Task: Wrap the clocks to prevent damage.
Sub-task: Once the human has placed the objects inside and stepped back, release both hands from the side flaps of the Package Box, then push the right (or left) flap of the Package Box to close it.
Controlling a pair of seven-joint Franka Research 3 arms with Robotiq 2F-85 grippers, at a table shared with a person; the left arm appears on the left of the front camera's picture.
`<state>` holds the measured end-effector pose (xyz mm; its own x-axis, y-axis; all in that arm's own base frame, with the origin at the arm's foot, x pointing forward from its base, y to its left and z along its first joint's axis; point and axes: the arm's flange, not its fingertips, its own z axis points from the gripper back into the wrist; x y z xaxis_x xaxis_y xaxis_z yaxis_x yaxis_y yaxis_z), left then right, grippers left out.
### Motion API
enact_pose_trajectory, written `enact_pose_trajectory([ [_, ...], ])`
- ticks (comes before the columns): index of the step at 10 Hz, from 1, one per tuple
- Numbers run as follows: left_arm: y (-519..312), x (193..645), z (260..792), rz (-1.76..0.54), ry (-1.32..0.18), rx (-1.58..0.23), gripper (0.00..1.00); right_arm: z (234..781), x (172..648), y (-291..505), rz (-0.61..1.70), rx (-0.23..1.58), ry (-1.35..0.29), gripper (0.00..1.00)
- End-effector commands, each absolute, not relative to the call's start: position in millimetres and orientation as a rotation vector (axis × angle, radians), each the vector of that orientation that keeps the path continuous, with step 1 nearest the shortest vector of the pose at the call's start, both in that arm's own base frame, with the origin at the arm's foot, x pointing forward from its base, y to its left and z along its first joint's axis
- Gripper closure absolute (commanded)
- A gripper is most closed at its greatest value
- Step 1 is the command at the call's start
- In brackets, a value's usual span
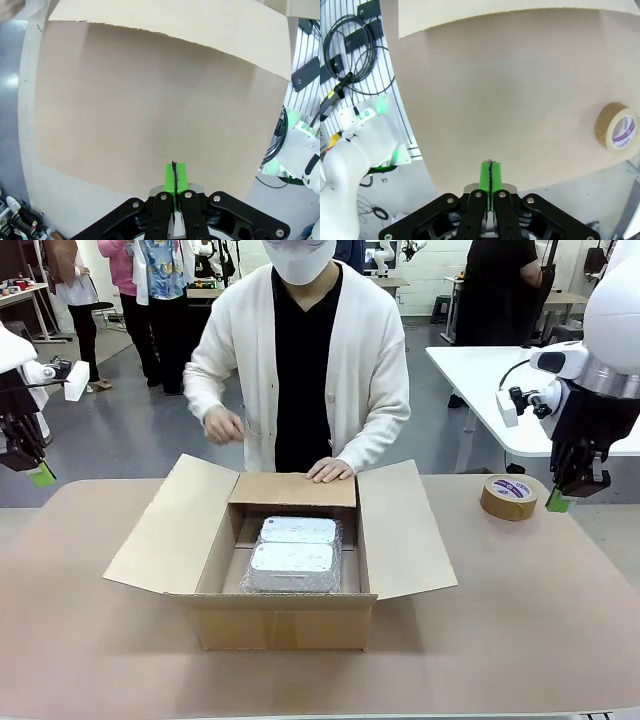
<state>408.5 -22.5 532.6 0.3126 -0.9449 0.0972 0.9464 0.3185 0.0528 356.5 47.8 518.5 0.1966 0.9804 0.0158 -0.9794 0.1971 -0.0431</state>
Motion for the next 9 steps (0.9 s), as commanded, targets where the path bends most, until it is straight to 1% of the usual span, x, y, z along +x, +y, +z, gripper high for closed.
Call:
enact_pose_trajectory([
  [1, -24.7, 405.6, 534.4, -1.219, -0.130, -0.011, 1.00, 522.7, 350.1, 49.5, 1.358, -0.020, -0.057, 0.99],
  [9, -24.7, 405.6, 534.4, -1.219, -0.130, -0.011, 1.00, 522.7, 350.1, 49.5, 1.358, -0.020, -0.057, 0.99],
])
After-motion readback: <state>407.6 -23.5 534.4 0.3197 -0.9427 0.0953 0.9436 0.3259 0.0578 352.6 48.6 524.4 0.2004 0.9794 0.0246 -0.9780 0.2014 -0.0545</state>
